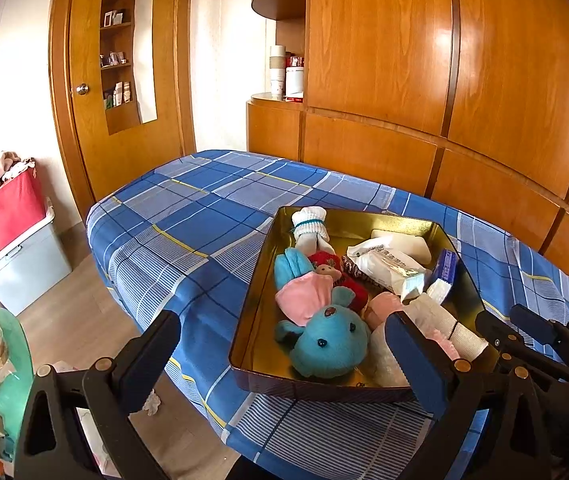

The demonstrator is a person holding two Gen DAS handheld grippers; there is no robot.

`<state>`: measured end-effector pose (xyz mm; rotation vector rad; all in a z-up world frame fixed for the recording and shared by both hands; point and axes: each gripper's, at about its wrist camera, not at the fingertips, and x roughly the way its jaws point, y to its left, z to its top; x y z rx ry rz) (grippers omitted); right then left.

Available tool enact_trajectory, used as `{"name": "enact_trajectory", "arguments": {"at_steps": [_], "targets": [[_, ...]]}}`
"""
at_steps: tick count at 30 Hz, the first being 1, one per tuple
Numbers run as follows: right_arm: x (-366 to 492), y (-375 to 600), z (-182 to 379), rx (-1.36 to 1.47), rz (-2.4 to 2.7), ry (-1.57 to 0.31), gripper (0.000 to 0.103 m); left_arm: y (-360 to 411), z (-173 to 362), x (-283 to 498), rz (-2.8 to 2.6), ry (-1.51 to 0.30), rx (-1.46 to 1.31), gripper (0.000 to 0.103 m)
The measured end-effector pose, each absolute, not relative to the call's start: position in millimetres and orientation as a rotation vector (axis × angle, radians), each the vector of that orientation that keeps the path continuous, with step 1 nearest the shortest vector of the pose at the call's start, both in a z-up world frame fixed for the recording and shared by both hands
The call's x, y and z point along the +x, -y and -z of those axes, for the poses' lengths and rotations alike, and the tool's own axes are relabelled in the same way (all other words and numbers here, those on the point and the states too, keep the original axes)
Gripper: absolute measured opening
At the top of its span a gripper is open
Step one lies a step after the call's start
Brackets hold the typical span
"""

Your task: Organize soft objects

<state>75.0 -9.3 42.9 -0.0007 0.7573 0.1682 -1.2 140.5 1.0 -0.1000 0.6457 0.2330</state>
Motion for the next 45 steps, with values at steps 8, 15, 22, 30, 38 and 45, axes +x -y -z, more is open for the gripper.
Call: {"name": "enact_trajectory", "arguments": {"at_steps": [8, 15, 22, 30, 38, 45], "targets": [[75.7, 8.7, -41.8, 0.000, -0.171, -0.760, 0.045, -140.1, 0.2, -1.0, -0.233, -0.651, -0.099, 0.103], [75.9, 8.8, -41.1, 0.001, -0.173, -0.762, 0.045, -139.6, 0.4, -0.6, -0.230, -0.654, -0.094, 0.103], [75.9, 9.0, -40.8, 0.003, -0.174, -0.762, 0.045, -138.5, 1.2, -0.4, -0.228, -0.658, -0.091, 0.103], [76.0, 9.5, -41.0, 0.004, -0.174, -0.761, 0.045, -138.0, 1.9, -0.5, -0.227, -0.662, -0.090, 0.103], [76.3, 9.4, -40.2, 0.005, -0.173, -0.764, 0.045, -137.0, 2.0, -0.7, -0.227, -0.662, -0.085, 0.103], [76.2, 10.7, -39.6, 0.006, -0.173, -0.765, 0.045, -136.9, 3.1, -0.7, -0.223, -0.664, -0.083, 0.102]]}}
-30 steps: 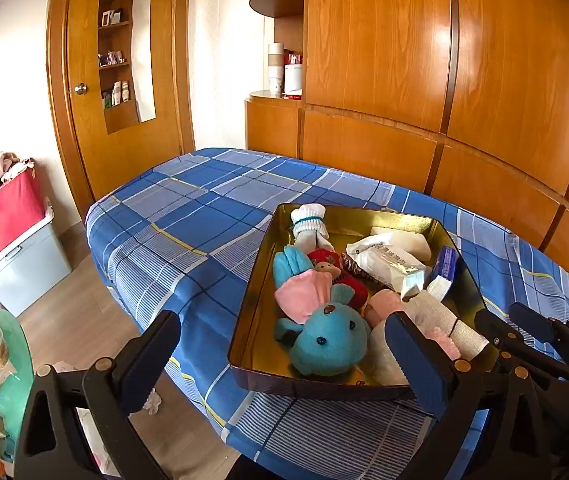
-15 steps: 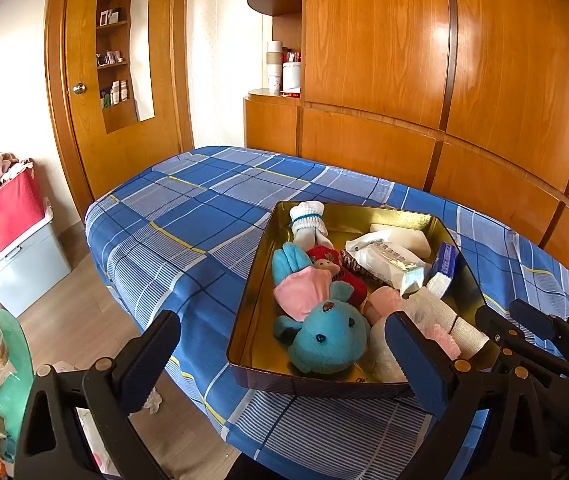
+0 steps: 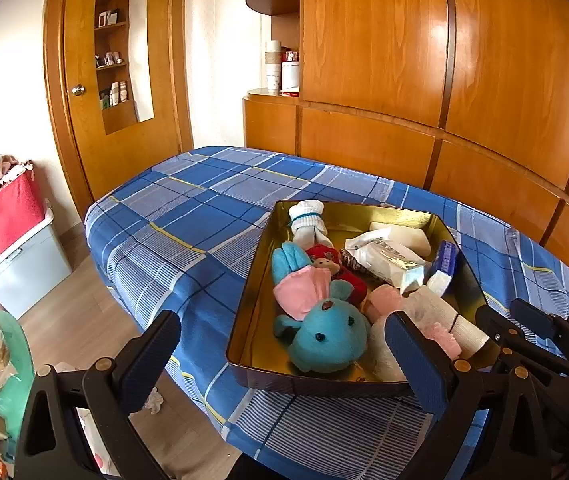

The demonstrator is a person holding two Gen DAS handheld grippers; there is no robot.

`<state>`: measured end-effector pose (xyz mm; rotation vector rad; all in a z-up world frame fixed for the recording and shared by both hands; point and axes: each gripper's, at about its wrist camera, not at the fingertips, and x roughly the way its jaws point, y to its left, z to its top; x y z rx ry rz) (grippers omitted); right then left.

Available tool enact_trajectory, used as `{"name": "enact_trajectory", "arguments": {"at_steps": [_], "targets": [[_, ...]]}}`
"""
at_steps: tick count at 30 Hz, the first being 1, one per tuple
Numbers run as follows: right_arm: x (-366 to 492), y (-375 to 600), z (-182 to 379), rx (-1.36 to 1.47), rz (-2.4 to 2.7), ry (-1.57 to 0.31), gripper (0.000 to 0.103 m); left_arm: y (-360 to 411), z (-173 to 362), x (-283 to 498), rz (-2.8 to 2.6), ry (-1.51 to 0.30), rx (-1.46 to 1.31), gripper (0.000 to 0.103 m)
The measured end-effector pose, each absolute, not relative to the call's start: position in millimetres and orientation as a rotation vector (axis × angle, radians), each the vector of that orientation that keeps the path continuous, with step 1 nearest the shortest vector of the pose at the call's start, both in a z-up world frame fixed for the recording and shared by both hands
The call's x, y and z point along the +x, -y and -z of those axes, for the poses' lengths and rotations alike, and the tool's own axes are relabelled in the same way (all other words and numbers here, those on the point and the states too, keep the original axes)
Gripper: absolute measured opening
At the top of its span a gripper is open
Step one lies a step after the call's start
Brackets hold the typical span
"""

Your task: Organize soft objects

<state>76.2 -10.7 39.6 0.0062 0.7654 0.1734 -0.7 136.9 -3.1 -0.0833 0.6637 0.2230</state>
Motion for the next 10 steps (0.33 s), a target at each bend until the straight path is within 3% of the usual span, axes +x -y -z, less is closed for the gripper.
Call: {"name": "enact_trajectory", "arguments": {"at_steps": [6, 10], "targets": [[77, 14, -36, 0.016, -0.167, -0.772, 0.045, -136, 2, -3, -0.231, -0.635, -0.069, 0.096], [79, 22, -37, 0.032, -0.160, -0.767, 0.045, -135, 2, -2, -0.221, -0.638, -0.057, 0.099]]}}
